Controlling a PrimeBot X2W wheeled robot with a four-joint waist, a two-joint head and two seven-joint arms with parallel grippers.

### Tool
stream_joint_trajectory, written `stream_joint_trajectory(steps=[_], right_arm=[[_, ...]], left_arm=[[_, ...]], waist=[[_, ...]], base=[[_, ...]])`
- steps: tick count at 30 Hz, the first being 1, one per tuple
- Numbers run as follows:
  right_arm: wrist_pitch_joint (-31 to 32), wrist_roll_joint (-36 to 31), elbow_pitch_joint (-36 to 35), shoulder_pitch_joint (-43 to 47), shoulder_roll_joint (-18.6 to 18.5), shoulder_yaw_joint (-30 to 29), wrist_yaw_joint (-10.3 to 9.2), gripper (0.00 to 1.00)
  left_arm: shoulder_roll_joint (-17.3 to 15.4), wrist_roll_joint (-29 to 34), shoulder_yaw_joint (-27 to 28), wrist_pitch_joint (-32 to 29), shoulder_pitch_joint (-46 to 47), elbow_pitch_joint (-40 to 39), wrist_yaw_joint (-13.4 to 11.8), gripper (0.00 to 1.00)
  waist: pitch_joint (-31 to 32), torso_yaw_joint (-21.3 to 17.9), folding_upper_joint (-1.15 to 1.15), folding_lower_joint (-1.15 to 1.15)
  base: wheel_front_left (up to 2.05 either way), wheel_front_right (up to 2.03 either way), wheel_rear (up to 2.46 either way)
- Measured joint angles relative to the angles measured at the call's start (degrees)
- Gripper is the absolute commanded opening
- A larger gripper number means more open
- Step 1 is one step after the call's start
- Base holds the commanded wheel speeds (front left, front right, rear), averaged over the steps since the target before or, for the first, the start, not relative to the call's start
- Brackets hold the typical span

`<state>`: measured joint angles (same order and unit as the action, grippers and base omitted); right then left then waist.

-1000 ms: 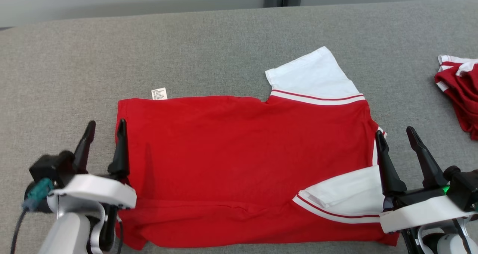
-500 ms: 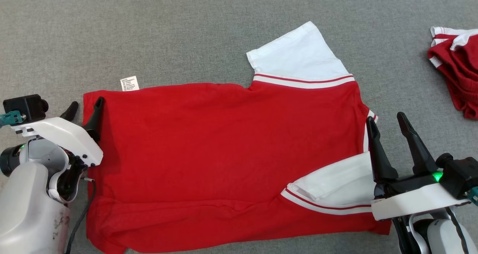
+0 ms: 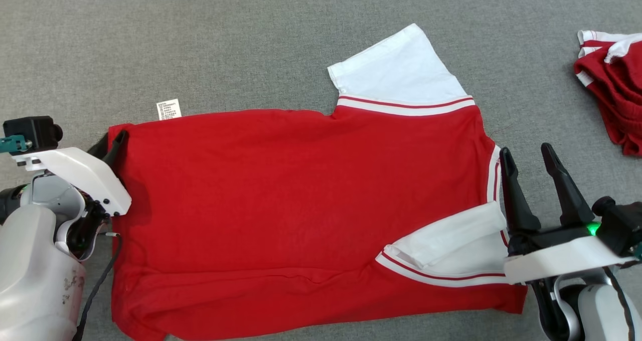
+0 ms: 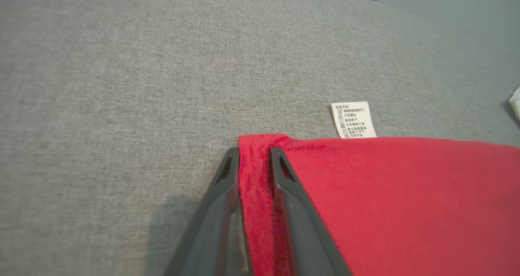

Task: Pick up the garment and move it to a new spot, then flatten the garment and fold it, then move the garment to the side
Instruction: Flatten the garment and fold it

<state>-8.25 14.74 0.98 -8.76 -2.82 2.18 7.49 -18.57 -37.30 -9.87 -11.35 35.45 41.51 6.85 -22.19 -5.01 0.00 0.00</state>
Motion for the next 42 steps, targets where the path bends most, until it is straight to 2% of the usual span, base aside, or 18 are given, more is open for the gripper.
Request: stream_joint_trajectory(steps=[1, 9, 24, 33, 42], right_arm=[[0.02, 0.14, 0.21, -0.37, 0.01, -0.10, 0.00, 1.00], [0.07, 2.08, 3.86, -7.43, -2.20, -0.80, 0.00, 1.00], [4.24, 10.77, 24.29, -33.28, -11.93, 4.14, 0.00, 1.00], [15.40, 13.17, 34.16, -45.03, -16.14, 13.15, 0.00, 1.00], [25.69, 15.16, 37.01, -50.61, -19.02, 19.85, 0.00, 1.00]], left_arm=[[-0.03, -0.01, -0.30, 0.03, 0.23, 0.27, 0.14, 0.00], [0.19, 0.01, -1.71, 1.90, 1.62, 1.96, 0.45, 0.00], [4.69, 0.53, -5.94, 5.61, 8.01, -0.29, 0.58, 0.00], [7.22, 0.51, -9.00, 7.92, 10.90, -2.18, 0.73, 0.00], [7.37, -0.34, -10.63, 9.36, 11.74, -2.46, 0.74, 0.00]], waist=[[-0.12, 0.00, 0.00, 0.00], [-1.24, 0.32, 0.00, 0.00], [-6.79, 6.69, 0.00, 0.00], [-10.74, 11.44, 0.00, 0.00], [-11.80, 12.52, 0.00, 0.00]], base=[[0.00, 0.00, 0.00], [0.00, 0.00, 0.00], [0.00, 0.00, 0.00], [0.00, 0.00, 0.00], [0.00, 0.00, 0.00]])
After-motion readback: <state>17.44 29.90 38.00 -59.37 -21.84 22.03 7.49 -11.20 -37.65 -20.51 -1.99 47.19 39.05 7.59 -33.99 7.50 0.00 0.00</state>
